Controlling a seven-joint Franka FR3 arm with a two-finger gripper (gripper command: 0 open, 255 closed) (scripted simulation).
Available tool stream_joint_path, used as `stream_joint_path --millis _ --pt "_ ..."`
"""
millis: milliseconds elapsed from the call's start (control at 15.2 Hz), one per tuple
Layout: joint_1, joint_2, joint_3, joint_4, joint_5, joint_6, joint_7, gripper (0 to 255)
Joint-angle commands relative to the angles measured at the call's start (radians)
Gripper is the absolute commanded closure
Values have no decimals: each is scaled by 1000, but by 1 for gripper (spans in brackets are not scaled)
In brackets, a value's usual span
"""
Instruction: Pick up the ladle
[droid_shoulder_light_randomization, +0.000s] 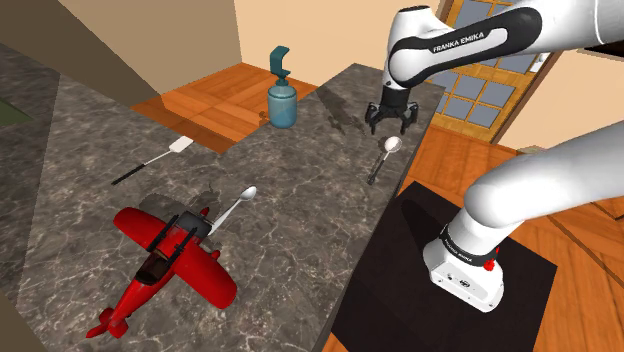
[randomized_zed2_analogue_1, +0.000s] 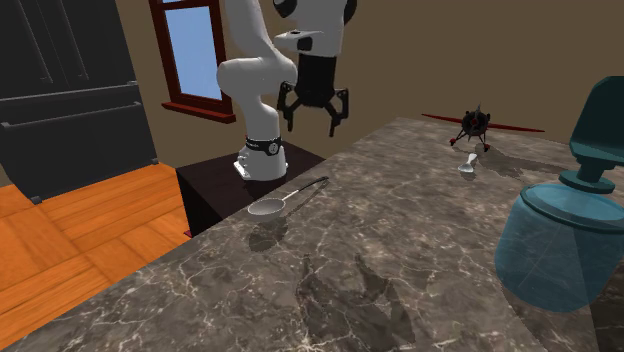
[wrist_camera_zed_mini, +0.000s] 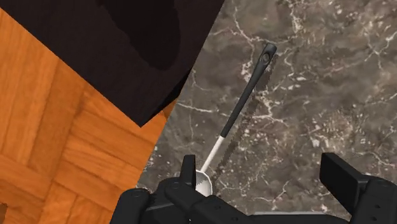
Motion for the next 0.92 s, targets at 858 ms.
stream_joint_path --millis 858 --pt "-157 328 19 -82 -47 378 419 0"
